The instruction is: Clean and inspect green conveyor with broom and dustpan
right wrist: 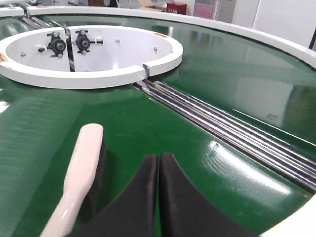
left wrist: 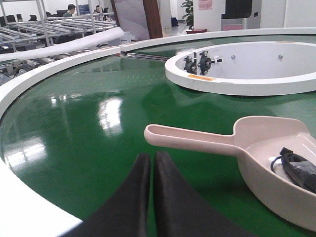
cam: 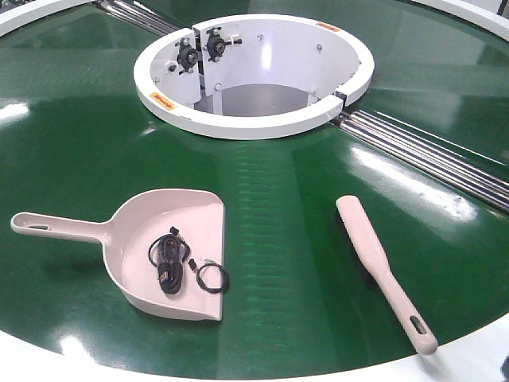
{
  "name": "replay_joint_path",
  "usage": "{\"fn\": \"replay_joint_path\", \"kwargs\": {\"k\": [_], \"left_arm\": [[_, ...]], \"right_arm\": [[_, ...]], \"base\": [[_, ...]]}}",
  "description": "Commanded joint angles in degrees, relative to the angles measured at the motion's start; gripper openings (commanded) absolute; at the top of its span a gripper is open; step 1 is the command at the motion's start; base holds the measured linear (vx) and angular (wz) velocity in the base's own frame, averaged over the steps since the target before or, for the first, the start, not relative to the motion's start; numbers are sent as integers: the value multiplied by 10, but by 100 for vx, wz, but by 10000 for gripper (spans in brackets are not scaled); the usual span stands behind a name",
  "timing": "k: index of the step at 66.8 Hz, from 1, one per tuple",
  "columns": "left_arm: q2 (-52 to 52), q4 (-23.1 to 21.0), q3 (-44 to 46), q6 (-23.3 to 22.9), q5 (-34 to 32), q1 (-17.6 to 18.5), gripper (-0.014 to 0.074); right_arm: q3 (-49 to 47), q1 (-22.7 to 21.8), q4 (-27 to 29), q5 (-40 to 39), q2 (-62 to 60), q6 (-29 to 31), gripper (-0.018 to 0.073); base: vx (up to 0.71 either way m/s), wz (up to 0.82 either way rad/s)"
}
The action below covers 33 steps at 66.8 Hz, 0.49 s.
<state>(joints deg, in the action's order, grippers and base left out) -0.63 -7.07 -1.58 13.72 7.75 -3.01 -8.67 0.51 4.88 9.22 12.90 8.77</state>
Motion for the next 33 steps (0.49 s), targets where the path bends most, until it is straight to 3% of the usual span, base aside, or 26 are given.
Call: {"fn": "replay_joint_path", "kwargs": {"k": [1,10,33], "left_arm": [[-2,-2,-10,-5,-45,0,-6],[-2,-2,-10,-5,-45,0,-6],[-3,-2,-10,-5,-45,0,-6]], "right_arm": [[43,-2,-1,-79,-52,3,-3],[113,-2,0,-88,-145,3,-3],[111,-2,1,-68,-139,2,-3]], "base": [[0,0],[0,0],[0,0]]}}
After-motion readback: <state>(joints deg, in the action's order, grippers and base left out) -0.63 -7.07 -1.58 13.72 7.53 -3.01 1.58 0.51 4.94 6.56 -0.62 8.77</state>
